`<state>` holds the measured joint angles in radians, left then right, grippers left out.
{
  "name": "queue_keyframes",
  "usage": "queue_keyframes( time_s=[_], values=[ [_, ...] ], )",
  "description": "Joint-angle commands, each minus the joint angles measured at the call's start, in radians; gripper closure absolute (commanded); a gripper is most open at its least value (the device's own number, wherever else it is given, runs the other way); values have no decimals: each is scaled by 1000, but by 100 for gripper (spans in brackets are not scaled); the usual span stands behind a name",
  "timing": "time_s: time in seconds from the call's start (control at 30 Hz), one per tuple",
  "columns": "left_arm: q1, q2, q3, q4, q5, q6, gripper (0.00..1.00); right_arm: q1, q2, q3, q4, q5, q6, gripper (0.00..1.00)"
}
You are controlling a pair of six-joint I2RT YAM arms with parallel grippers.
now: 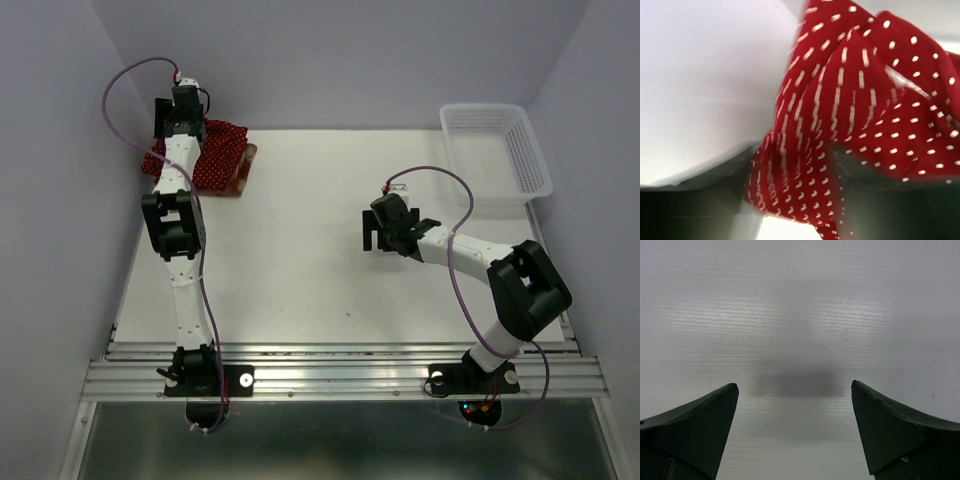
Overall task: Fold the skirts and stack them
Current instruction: Neatly place the folded skirt to the corner
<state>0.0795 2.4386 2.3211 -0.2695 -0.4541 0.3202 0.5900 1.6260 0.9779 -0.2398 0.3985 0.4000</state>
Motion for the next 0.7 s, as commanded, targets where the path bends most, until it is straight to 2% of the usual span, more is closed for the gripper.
queue_keyframes(
  time_s=[0.0,0.17,0.3,0.47,0.6,0.67],
  values=[
    [12,-33,87,47,-78,-29,1,-6,5,48,-10,-1,14,0],
    [13,-124,80,40,-95,-64,1,-6,-9,41,-12,5,13,0],
    [13,-216,25,38,-12,-110,1,-6,-25,30,-10,7,13,0],
    [11,-315,-117,-11,359,-58,1,-6,-35,15,-3,-7,3,0],
    [11,-320,-178,-36,498,-9,1,-6,-48,2,2,-7,-9,0],
    [9,-291,-163,-75,531,2,1,-6,-52,-1,2,-1,-13,0]
  ],
)
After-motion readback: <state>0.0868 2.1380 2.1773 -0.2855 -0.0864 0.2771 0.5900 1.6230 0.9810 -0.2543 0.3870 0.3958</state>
